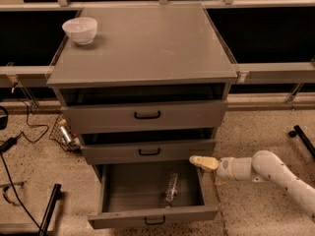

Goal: Pick water bottle from bottom drawer and place on counter

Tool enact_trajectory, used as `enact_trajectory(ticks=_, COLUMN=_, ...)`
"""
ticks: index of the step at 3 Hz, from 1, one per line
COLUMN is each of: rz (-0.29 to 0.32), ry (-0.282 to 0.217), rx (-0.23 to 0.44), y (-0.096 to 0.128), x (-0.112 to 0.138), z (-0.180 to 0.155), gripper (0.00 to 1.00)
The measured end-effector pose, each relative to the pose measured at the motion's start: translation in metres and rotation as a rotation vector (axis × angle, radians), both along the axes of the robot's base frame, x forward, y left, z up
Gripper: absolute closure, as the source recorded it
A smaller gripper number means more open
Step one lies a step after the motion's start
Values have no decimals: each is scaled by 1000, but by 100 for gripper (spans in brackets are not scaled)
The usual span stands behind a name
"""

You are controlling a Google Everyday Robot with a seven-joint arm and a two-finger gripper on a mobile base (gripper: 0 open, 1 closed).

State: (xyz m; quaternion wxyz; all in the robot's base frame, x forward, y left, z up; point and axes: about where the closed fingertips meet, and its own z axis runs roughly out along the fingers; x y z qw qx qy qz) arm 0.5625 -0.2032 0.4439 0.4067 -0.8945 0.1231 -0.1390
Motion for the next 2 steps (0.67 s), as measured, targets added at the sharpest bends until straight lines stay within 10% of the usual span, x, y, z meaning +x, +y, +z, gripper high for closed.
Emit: enact_trajectory(ticks=2, rz=-4, ry=3, rx=-3, y=3, x=0, z=-1, gripper=0)
